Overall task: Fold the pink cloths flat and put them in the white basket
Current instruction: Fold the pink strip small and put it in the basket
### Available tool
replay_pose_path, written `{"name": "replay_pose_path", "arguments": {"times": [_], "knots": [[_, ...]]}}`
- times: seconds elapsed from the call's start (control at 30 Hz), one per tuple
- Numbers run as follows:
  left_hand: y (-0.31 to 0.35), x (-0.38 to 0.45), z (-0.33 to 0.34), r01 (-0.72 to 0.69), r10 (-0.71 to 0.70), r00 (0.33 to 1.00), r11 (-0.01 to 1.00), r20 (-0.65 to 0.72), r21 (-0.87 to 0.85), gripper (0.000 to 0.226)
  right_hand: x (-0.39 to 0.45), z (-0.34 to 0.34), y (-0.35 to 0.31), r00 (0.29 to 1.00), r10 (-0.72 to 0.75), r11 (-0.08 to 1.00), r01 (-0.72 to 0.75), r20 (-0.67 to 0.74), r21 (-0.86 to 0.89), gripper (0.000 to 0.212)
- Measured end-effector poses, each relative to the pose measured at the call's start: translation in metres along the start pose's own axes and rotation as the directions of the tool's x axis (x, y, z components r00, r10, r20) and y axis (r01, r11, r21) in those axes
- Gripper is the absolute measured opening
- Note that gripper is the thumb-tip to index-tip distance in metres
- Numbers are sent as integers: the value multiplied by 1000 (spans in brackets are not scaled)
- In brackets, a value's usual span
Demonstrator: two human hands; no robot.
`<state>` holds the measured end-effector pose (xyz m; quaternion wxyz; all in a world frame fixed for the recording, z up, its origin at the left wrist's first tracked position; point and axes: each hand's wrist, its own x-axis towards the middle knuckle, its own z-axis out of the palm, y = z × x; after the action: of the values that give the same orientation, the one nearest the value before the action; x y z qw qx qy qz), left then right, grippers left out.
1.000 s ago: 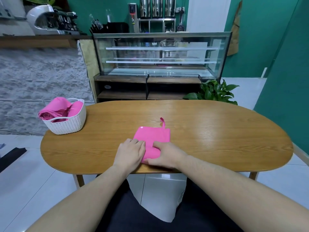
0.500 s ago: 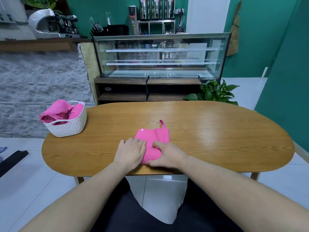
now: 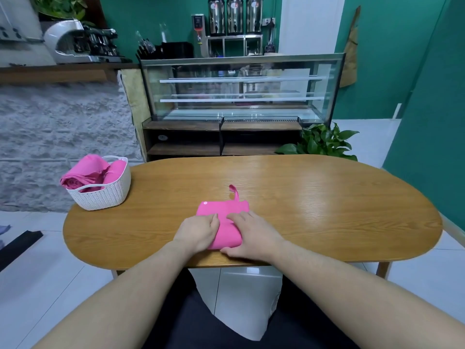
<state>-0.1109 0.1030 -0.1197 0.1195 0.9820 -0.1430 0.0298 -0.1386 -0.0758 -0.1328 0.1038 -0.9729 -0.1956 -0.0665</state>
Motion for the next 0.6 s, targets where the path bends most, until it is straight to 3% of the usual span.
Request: {"name": "replay_pose_path", "arguments": {"times": [0.13,0.23,0.3,0.37,0.5,0.6], "knots": [[-2,4,0,-18,19,1000,998,-22,60,50,4,-3,1,1000,30,999,-30,3,19,76],[-10,-4,8,-124,166,968,968,-187,219,46,7,-1,-2,997,80,993,-82,22,85,67],[-16,-12,17,-171,239,945,943,-225,286,40,7,-4,-4,989,132,983,-139,63,122,61],[-21,-16,25,-194,254,929,954,-270,230,36,9,-9,-4,974,179,963,-202,138,176,62],[-15,-15,22,-155,201,948,969,-248,193,48,14,-17,-1,942,196,948,-253,271,195,91],[-7,-13,14,-135,153,965,986,-213,95,48,14,-20,1,940,175,957,-232,292,172,84]]}}
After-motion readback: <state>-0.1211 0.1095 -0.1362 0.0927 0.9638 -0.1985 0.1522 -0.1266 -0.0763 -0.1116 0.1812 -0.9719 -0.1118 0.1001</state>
